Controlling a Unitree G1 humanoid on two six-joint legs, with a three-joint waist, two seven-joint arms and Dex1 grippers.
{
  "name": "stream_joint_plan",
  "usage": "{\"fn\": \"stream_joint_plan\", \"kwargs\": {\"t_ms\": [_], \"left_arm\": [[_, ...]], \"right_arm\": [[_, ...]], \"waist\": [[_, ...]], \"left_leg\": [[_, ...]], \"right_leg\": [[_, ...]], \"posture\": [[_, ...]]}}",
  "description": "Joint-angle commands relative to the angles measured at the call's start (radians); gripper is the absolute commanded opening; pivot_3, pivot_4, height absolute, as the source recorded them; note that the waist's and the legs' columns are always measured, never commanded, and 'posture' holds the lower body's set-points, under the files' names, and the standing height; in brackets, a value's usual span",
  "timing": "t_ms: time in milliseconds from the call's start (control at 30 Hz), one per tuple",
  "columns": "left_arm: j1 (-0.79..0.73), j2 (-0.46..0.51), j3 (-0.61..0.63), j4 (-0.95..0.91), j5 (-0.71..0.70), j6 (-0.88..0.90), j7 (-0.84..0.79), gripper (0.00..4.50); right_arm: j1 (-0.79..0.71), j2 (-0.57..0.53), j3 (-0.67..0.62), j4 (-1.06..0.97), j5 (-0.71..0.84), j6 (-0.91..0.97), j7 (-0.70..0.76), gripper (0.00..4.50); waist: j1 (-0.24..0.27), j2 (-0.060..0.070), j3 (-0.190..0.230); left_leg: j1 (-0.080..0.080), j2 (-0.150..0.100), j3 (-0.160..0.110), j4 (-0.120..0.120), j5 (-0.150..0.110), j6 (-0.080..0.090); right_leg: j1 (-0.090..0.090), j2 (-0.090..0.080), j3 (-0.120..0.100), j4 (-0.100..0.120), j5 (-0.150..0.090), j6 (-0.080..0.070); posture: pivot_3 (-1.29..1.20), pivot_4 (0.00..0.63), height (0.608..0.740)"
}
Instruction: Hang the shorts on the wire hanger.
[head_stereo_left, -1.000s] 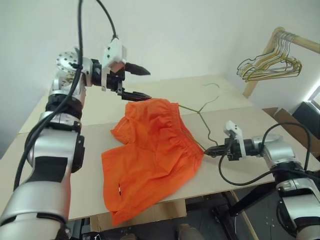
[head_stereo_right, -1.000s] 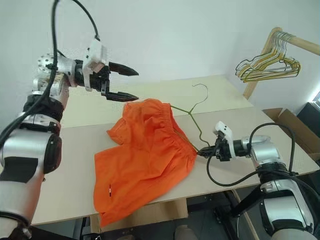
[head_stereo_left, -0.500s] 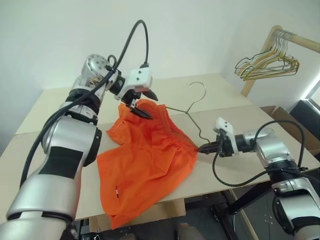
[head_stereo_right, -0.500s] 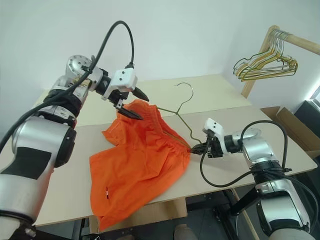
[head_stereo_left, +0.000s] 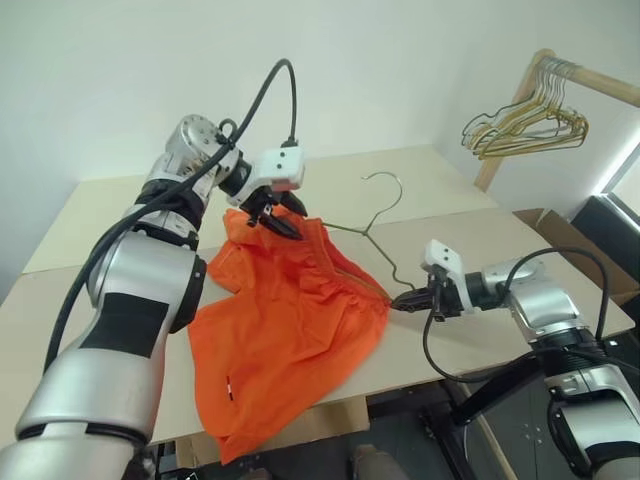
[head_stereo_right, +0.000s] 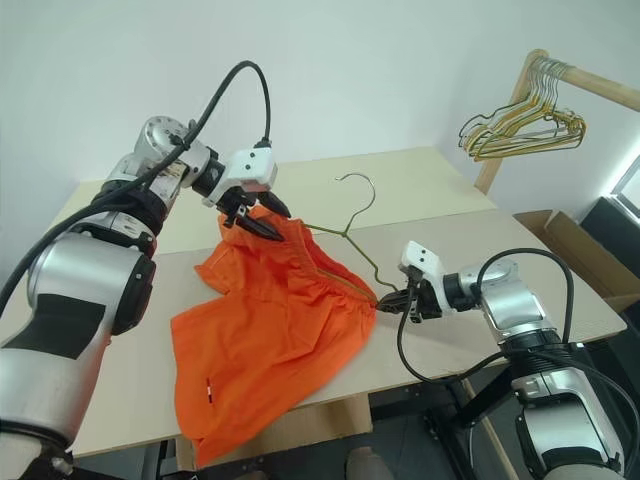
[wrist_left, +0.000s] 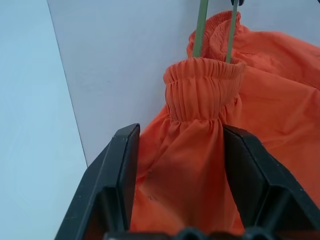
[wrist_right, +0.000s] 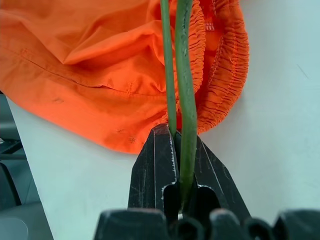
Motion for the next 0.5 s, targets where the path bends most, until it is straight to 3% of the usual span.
{"fn": "stream_joint_plan", "kwargs": {"t_ms": [33,500], "left_arm": [[-0.028,-0.003,0.009,-0.001,0.019,0.001,0.006,2.65],[0.020,-0.029,0.008,0.000,0.057,-0.018,-0.014,2.65]], "right_arm": [[-0.005,-0.012,-0.009,-0.039,-0.004,-0.055,-0.002,0.00],[0.000,-0.008,-0.006,-0.062,-0.004,-0.092,-0.016,0.00]], "waist": [[-0.001,0.000,0.000],[-0.002,0.000,0.000]], "left_leg": [[0.000,0.000,0.000,0.000,0.000,0.000],[0.000,0.000,-0.001,0.000,0.000,0.000]], "right_leg": [[0.000,0.000,0.000,0.000,0.000,0.000],[0.000,0.000,0.000,0.001,0.000,0.000]], "posture": [[-0.16,0.000,0.740],[-0.17,0.000,0.740]]}}
